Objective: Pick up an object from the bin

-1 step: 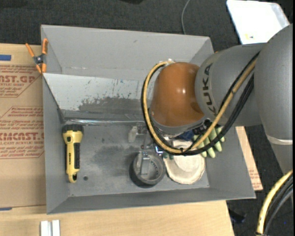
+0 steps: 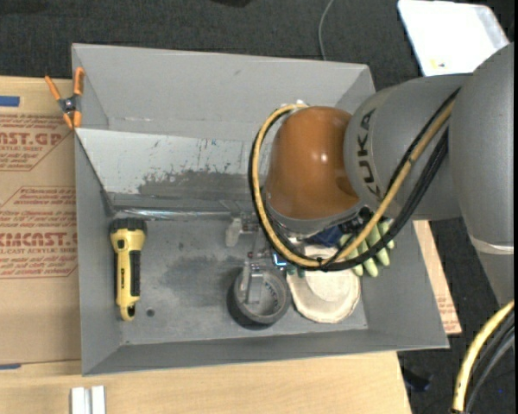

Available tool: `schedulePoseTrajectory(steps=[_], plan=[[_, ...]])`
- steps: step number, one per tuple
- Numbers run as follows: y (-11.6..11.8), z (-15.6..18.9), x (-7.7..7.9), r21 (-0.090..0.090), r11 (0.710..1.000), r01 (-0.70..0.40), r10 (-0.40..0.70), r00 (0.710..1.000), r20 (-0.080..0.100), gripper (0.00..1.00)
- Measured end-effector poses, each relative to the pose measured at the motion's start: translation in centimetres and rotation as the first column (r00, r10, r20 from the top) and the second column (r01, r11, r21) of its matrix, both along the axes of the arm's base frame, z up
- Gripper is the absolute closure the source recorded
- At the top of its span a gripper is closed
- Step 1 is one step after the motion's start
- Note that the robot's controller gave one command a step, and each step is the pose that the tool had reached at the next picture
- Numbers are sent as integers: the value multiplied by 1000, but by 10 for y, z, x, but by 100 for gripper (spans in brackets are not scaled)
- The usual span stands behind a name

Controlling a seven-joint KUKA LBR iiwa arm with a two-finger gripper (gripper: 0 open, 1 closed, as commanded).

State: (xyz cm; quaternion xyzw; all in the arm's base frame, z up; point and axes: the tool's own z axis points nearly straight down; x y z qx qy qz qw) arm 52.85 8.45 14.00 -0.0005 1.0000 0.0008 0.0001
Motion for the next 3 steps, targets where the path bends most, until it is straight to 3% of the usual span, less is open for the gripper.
schedulePoseTrajectory(steps=[1, 2, 3], plan=[[-6, -40, -10, -1, 998, -60, 60, 998, 1, 0], [-4, -50, -11, 0, 991, 134, -134, 991, -4, 0], [-25, -59, 2, 4, 967, 255, -255, 967, -9, 0]])
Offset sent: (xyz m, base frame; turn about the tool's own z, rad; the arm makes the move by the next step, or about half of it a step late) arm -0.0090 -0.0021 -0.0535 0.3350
